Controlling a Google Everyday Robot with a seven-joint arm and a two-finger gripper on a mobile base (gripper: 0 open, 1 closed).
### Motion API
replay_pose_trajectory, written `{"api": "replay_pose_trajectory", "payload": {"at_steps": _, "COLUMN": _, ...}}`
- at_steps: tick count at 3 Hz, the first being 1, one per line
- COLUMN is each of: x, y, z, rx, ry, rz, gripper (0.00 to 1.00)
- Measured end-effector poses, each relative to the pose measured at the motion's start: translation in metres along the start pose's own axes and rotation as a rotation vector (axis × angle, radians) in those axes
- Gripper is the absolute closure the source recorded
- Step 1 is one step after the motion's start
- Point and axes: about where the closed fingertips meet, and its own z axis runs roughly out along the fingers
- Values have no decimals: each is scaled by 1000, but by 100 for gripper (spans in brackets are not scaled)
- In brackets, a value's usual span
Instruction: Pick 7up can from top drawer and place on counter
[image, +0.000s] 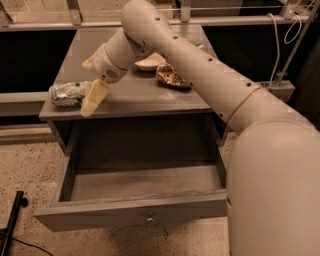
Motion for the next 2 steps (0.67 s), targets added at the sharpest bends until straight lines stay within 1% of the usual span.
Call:
{"api": "replay_pose_trajectory", "payload": {"at_steps": 1, "x": 24, "y": 11, "z": -32, "rx": 39, "ry": -5, "rz": 41, "gripper": 0}}
{"api": "replay_pose_trajectory", "payload": {"at_steps": 2, "x": 71, "y": 19, "z": -84, "rx": 116, "ry": -17, "rz": 136, "gripper": 0}}
